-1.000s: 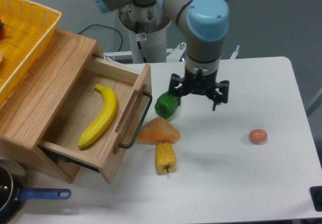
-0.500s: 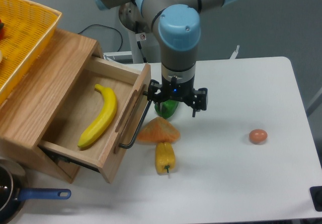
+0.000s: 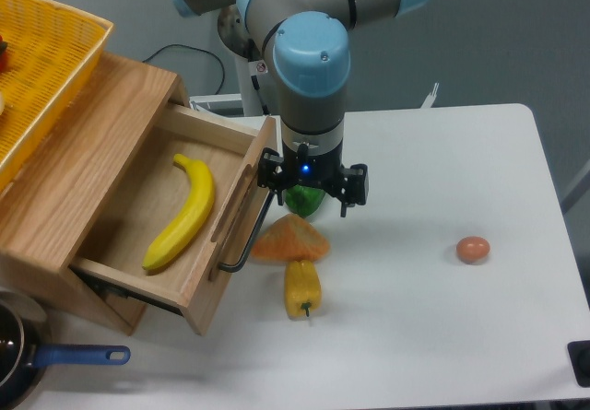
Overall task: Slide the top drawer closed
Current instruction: 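Lower the gripper against the drawer front beside its black handle, then push the drawer front with the gripper into the wooden cabinet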
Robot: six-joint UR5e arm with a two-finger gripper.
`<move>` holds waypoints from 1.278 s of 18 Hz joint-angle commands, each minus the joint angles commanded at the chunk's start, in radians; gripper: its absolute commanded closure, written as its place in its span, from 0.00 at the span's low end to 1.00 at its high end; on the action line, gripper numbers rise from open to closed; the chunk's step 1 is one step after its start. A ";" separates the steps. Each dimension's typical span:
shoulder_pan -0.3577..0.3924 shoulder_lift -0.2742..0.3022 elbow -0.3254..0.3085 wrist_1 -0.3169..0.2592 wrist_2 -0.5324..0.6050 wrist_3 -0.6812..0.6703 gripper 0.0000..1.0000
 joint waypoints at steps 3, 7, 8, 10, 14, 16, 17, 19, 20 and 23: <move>-0.011 0.000 0.000 0.000 0.000 -0.017 0.00; -0.020 -0.002 0.000 0.000 0.000 -0.031 0.00; -0.021 -0.003 0.000 0.000 0.000 -0.035 0.00; -0.031 -0.005 0.000 0.000 0.000 -0.038 0.00; -0.055 -0.005 0.000 0.000 0.017 -0.051 0.00; -0.064 -0.005 0.000 0.000 0.017 -0.067 0.00; -0.069 -0.003 -0.002 0.000 0.017 -0.071 0.00; -0.075 -0.003 -0.002 0.000 0.021 -0.074 0.00; -0.083 -0.002 -0.002 -0.002 0.023 -0.075 0.00; -0.095 0.000 -0.003 -0.002 0.025 -0.078 0.00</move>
